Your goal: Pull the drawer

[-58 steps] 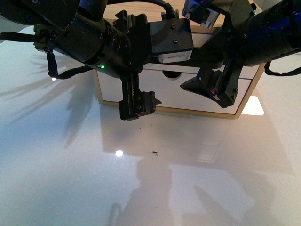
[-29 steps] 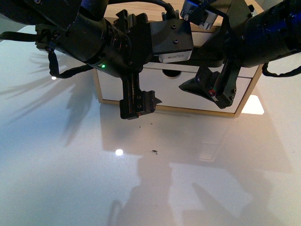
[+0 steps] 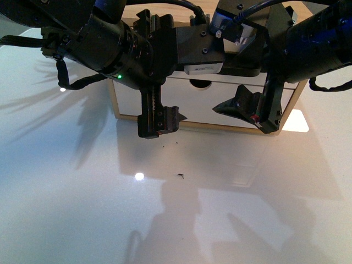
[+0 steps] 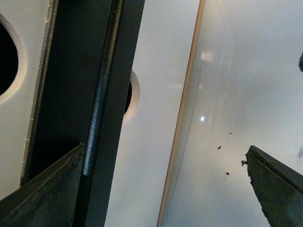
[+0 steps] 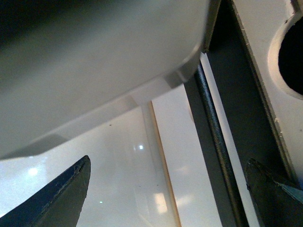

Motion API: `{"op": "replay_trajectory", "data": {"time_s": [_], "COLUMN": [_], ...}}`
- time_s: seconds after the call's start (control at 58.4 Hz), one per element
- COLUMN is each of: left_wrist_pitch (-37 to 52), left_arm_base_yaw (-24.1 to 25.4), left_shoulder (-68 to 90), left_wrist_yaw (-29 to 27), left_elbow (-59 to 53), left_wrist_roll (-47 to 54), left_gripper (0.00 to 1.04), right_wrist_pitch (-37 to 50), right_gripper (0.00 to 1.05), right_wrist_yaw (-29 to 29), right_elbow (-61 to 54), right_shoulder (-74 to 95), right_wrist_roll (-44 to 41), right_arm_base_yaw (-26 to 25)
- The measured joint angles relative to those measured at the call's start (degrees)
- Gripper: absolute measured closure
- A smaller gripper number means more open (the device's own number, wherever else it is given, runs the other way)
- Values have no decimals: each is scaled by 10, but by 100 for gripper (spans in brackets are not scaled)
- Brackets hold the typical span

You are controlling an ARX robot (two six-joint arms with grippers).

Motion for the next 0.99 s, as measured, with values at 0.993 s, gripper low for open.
{"op": "replay_trajectory", "data": {"time_s": [0.993], "left_wrist_pitch": [-134], "left_arm_base_yaw": [-7], "left_shoulder": [-66], "left_wrist_yaw": [49], "left_elbow": [-49], "left_wrist_roll": [22], "left_gripper": [7], "right_wrist_pitch": [-119], "right_gripper": [9], "right_wrist_yaw": [-109], "right_elbow": [-21], "right_shoulder": [-35], "right_wrist_roll": [49], "right_arm_base_yaw": [-6]}}
